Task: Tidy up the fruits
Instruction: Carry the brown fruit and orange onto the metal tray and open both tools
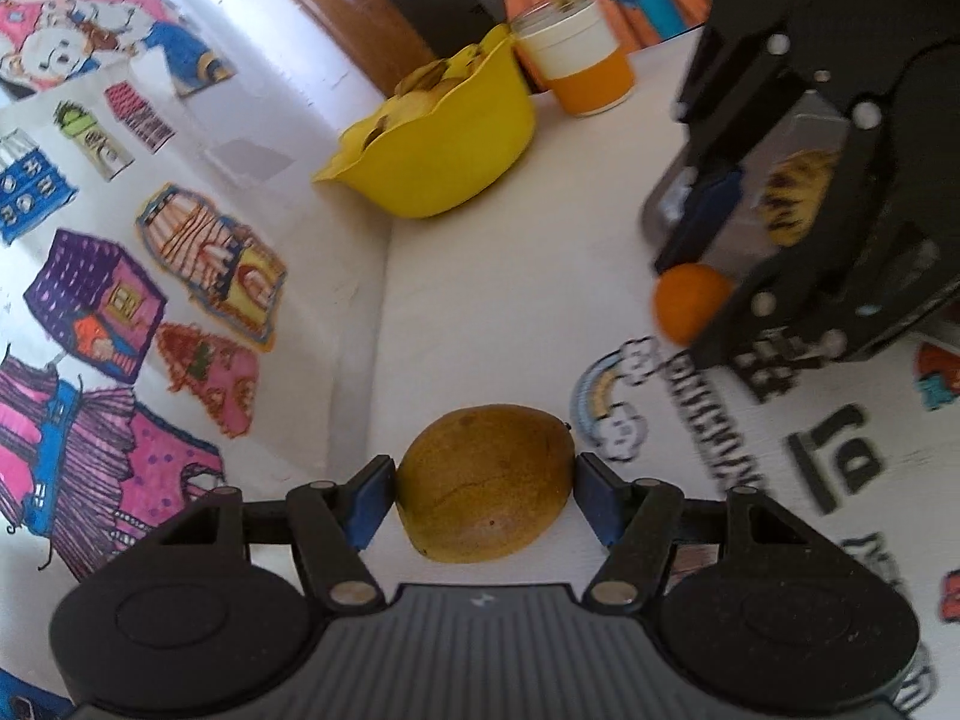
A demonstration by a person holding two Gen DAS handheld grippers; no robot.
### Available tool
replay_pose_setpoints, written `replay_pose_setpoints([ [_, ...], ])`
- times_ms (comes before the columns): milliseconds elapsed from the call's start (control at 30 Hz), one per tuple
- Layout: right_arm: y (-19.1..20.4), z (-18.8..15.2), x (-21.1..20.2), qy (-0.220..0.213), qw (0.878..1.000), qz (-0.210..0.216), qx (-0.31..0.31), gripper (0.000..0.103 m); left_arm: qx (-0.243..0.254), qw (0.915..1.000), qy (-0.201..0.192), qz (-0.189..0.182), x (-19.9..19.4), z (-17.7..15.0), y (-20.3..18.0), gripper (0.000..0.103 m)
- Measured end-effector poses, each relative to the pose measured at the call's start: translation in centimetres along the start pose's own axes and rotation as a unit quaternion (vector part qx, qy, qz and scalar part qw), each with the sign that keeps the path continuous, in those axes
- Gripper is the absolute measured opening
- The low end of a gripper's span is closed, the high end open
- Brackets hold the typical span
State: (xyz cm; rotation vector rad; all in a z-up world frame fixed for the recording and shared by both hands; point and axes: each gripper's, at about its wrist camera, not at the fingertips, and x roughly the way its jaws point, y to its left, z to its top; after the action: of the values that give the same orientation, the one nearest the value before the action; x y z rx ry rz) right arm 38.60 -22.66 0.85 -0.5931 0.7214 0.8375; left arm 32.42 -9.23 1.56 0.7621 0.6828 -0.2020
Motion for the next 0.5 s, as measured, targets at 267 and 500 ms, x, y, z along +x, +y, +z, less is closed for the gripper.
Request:
replay_pose_setpoints([
  [267, -0.5, -1.2, -3.8, -0.030, 0.999, -0.026, 0.028, 0.035, -0.016, 0.9996, -0.010, -0.021, -1.6, 1.2, -1.6, 0.069],
  [500, -1.5, -2.3, -7.5, -0.053, 0.995, -0.059, 0.058, 0.035, -0.039, 0.9986, -0.030, -0.019, -2.6, 2.7, -1.5, 0.069],
])
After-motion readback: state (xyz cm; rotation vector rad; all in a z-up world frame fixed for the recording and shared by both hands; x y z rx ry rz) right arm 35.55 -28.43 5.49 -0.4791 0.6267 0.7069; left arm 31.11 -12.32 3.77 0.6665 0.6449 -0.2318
